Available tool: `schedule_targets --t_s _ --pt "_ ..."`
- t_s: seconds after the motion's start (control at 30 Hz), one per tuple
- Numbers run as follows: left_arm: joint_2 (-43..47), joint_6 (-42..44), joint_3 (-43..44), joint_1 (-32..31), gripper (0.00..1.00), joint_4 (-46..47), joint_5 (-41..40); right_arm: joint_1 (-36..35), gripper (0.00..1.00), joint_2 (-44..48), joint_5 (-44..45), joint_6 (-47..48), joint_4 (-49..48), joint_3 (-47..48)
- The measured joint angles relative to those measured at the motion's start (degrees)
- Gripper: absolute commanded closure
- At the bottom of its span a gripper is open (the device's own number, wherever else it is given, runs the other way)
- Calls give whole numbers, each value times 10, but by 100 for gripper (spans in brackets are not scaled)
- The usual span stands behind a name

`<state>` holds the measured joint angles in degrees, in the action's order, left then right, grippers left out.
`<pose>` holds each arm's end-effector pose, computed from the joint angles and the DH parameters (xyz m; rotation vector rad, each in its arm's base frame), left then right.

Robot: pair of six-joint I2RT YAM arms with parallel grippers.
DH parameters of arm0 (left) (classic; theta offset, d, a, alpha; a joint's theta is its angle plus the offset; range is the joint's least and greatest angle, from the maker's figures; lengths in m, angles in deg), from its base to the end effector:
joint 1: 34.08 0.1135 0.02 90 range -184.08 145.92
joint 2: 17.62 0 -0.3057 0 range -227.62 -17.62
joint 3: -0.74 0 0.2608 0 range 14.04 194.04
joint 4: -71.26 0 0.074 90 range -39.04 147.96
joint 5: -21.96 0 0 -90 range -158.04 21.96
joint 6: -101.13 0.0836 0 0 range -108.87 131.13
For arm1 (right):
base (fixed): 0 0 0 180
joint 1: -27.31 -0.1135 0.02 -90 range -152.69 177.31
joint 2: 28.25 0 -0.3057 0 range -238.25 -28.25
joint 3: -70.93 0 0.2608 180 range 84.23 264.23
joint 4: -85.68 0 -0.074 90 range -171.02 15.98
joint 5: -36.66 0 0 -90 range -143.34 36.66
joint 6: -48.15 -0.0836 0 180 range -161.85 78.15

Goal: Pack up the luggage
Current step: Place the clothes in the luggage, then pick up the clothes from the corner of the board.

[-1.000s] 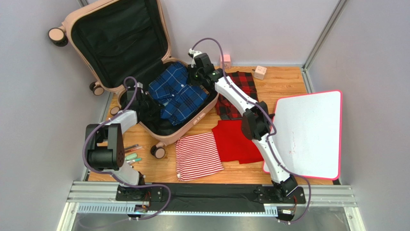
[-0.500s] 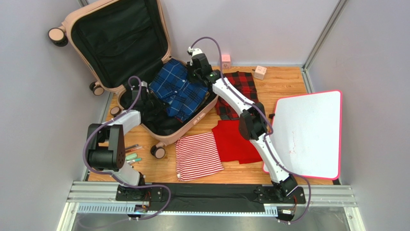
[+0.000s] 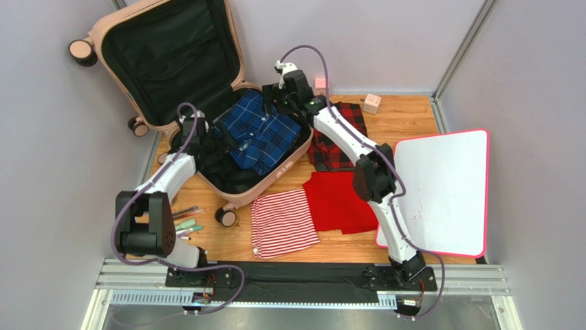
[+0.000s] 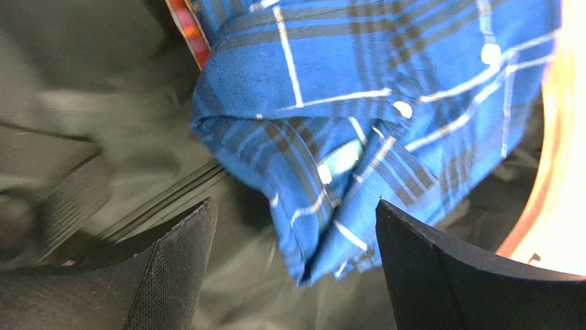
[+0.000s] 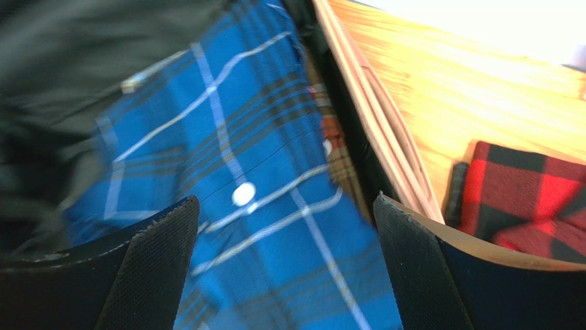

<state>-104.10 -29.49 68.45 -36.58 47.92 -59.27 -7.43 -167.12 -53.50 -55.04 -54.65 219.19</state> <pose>0.3635 -0.0286 0.2297 -0.6946 2.2565 -0.5534 0.5288 0.3670 0.2777 -0.4018 2.1020 0.5017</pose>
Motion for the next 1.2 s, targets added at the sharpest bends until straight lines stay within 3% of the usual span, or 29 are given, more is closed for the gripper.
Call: schedule_targets --t_s 0.3,0.5,0.77,1.2 --pt "140 75 -9 0 9 -62 -41 16 3 208 -39 11 27 -91" --pt "214 104 -47 0 10 -107 -42 129 6 311 -59 15 25 -227" --pt "328 116 -108 0 12 -126 -38 286 9 300 -67 15 82 -406" --pt "311 127 -137 0 18 -134 16 313 23 228 -87 19 97 -414"
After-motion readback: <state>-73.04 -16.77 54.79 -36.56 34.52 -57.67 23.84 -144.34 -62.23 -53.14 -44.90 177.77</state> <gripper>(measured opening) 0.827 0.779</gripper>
